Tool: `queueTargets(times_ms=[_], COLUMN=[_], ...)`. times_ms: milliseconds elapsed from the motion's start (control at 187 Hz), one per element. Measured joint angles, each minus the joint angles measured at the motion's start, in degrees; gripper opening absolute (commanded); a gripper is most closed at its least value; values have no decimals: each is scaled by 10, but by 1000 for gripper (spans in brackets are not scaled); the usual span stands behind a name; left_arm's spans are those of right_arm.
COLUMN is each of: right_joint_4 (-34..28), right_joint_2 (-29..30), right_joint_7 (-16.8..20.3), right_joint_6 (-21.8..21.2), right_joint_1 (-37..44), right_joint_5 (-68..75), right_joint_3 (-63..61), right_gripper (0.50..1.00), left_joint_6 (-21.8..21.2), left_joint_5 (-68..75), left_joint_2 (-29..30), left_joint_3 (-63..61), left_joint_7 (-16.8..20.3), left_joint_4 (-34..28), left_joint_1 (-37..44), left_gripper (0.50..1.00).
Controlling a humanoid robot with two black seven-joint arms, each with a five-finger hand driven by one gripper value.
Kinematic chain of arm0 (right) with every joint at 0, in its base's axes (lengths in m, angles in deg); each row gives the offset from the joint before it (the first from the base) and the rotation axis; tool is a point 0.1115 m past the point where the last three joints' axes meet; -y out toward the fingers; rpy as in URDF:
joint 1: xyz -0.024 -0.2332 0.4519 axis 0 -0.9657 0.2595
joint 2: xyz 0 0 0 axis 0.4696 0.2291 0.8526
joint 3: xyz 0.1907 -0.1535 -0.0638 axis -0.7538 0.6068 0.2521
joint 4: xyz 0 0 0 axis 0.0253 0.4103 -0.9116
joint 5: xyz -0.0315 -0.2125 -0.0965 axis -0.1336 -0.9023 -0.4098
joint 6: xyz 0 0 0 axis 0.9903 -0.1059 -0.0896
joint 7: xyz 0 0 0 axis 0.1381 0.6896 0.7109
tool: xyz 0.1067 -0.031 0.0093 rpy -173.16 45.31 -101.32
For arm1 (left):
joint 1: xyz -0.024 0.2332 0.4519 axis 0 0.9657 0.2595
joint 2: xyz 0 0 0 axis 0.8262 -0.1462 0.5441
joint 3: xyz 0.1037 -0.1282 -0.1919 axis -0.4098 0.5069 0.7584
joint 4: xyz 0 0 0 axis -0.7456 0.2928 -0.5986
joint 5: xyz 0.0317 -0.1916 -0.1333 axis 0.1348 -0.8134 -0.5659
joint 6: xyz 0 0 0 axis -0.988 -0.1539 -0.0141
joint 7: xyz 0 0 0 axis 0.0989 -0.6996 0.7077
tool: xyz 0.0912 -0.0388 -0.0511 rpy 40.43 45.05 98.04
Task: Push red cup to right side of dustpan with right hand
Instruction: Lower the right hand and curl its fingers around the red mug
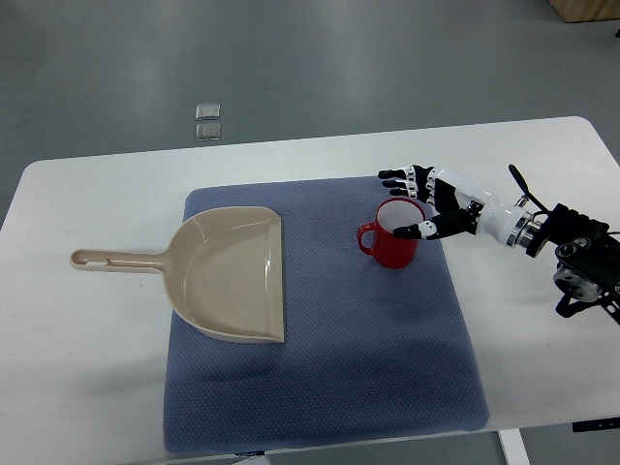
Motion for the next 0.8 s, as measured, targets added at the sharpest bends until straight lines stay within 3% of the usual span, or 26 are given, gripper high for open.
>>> queueTargets(times_ms=[801], right_joint_4=[27], right_joint_2=[32], right_joint_7=[0], right_joint_6=[29], right_joint_1=[-15], right_joint_5=[-1], right_joint_3=[10], right_gripper=[934], left_joint_6=[0], left_joint_5=[0], left_joint_2=[0], left_joint_3=[0], left_joint_7=[1], left_joint_4=[1], left_joint_1=[0], left_gripper=[1000])
